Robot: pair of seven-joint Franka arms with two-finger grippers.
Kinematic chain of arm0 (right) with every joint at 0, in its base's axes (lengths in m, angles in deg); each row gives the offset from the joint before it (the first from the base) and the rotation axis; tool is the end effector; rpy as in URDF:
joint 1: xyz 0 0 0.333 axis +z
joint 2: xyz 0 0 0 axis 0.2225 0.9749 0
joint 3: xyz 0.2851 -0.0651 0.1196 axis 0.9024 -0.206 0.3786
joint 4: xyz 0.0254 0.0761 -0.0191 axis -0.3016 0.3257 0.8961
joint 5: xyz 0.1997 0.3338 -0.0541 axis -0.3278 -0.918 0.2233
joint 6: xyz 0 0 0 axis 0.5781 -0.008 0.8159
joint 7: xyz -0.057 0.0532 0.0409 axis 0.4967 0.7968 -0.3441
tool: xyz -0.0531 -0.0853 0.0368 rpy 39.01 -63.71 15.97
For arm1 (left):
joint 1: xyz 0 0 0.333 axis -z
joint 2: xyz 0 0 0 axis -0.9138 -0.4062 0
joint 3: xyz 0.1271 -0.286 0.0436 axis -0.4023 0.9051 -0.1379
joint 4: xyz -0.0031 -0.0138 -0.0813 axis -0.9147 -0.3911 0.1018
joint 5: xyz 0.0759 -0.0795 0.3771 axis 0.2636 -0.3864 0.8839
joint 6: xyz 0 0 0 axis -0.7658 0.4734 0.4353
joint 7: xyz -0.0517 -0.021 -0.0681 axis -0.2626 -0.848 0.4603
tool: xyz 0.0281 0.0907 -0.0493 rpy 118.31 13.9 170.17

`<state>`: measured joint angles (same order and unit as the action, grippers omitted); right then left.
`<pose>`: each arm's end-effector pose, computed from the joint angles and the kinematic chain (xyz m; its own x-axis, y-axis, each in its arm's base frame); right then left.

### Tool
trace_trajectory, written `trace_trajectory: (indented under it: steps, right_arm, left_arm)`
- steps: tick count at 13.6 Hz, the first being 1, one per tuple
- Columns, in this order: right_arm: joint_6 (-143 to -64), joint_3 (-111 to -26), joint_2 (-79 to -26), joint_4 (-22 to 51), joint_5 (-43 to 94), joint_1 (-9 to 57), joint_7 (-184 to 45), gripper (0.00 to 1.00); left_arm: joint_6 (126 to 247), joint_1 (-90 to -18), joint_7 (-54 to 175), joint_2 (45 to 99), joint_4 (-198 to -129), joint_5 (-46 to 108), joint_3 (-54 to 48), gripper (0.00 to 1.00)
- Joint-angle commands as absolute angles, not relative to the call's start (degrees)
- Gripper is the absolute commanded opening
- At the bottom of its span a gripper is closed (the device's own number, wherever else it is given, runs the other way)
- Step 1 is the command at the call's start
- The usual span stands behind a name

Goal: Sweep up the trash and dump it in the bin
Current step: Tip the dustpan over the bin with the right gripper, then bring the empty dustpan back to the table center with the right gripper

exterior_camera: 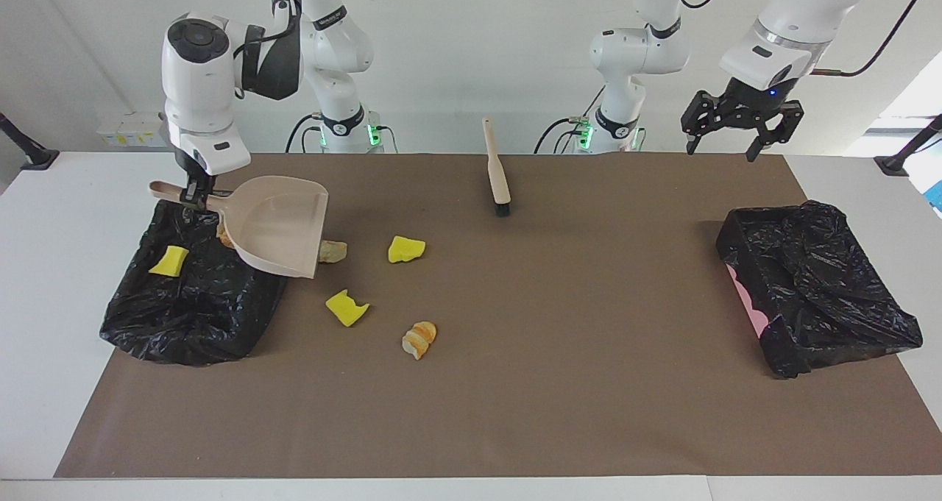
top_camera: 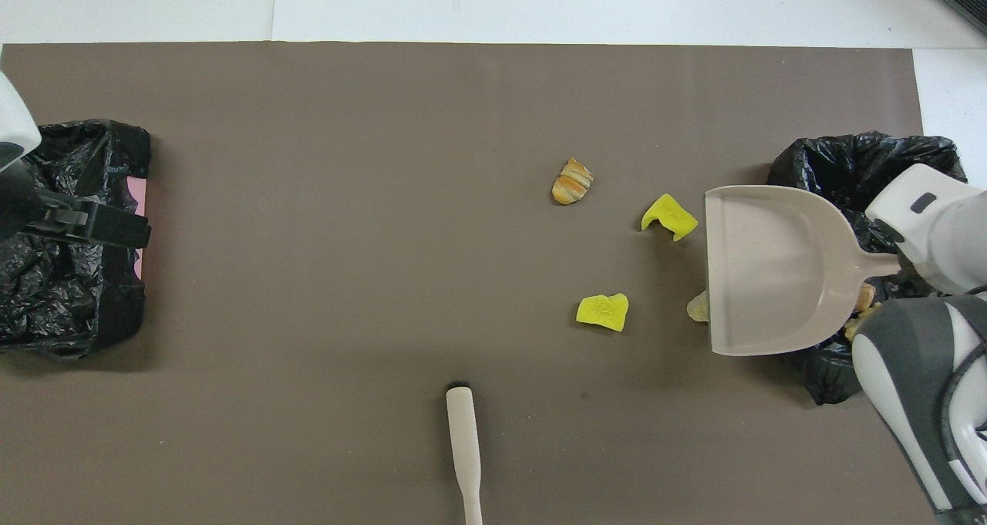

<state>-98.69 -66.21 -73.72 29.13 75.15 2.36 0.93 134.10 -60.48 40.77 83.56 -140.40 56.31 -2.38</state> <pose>0.5263 -0.0300 0.4859 0.0996 0.9453 -0.3107 0.9948 -0.0881 0.0509 0.5323 -0.0848 0.6675 0.9731 -0.2286 0.0274 -0.2284 -0.9735 -0.0096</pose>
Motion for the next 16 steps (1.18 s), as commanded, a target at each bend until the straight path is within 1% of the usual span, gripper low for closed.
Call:
trace_trajectory:
  steps: [1, 5, 9, 11, 13, 16]
  right_arm:
    - [-97.37, -66.18, -71.63, 28.17, 70.78, 5.64, -7.97, 0.00]
    - [-97.72, -66.18, -68.20, 27.38, 68.57, 11.17, -24.75, 0.00]
    - [-98.77, -66.10, -66.09, 27.02, 64.62, 14.96, -40.22, 0.00]
    - [-98.78, -66.10, -65.30, 26.76, 64.61, 18.29, -52.58, 0.00]
    - [-98.78, -66.10, -63.11, 24.92, 64.00, 21.54, -63.41, 0.00]
    - [-98.69, -66.10, -59.42, 21.32, 59.52, 24.53, -75.64, 0.00]
  left_arm:
    - [132.93, -61.11, 40.98, 84.35, -140.32, 56.85, -1.94, 1.00]
    - [132.84, -61.11, 40.98, 84.71, -140.94, 56.85, -1.94, 1.00]
    - [132.84, -61.11, 40.98, 84.71, -140.94, 56.85, -2.03, 1.00]
    - [132.84, -61.11, 40.98, 84.71, -140.94, 56.85, -2.12, 1.00]
    - [132.84, -61.11, 40.98, 84.71, -140.94, 56.85, -2.21, 1.00]
    - [132.75, -61.11, 40.98, 84.71, -140.94, 56.85, -2.29, 1.00]
